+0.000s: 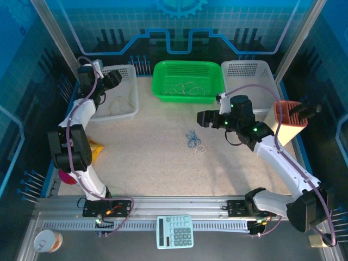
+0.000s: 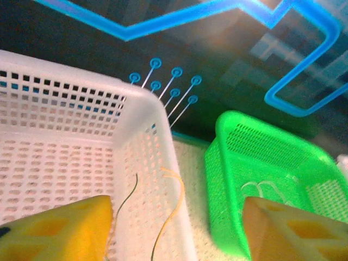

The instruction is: Untangle the cables

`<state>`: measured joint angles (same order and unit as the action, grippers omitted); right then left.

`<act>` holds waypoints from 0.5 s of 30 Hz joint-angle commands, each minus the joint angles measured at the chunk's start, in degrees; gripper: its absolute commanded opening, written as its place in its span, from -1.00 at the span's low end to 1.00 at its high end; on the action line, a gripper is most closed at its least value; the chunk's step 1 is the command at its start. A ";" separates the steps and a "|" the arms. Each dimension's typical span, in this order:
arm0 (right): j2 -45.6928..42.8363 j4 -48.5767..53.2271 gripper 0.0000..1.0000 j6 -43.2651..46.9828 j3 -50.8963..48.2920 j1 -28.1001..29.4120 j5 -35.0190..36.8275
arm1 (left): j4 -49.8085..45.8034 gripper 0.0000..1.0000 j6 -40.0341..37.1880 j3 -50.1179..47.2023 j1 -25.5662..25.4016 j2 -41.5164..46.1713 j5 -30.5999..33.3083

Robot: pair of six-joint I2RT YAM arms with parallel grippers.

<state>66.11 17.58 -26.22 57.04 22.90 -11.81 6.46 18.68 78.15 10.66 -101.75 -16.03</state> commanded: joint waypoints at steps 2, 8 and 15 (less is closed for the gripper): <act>-1.02 0.38 0.62 1.43 -1.86 1.06 2.70 | -1.49 0.69 -0.32 2.60 -0.11 7.92 0.27; 0.19 -0.30 0.62 1.24 -2.73 1.23 3.96 | -2.61 0.98 2.12 4.17 -0.44 12.01 -1.70; 4.16 0.30 0.61 1.59 -2.72 1.69 5.80 | -1.93 0.98 7.78 -1.54 -3.40 17.65 -4.52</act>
<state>68.55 17.52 -25.76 54.96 23.70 -7.79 4.93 22.63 79.77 8.84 -86.56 -17.87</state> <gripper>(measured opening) 0.808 0.991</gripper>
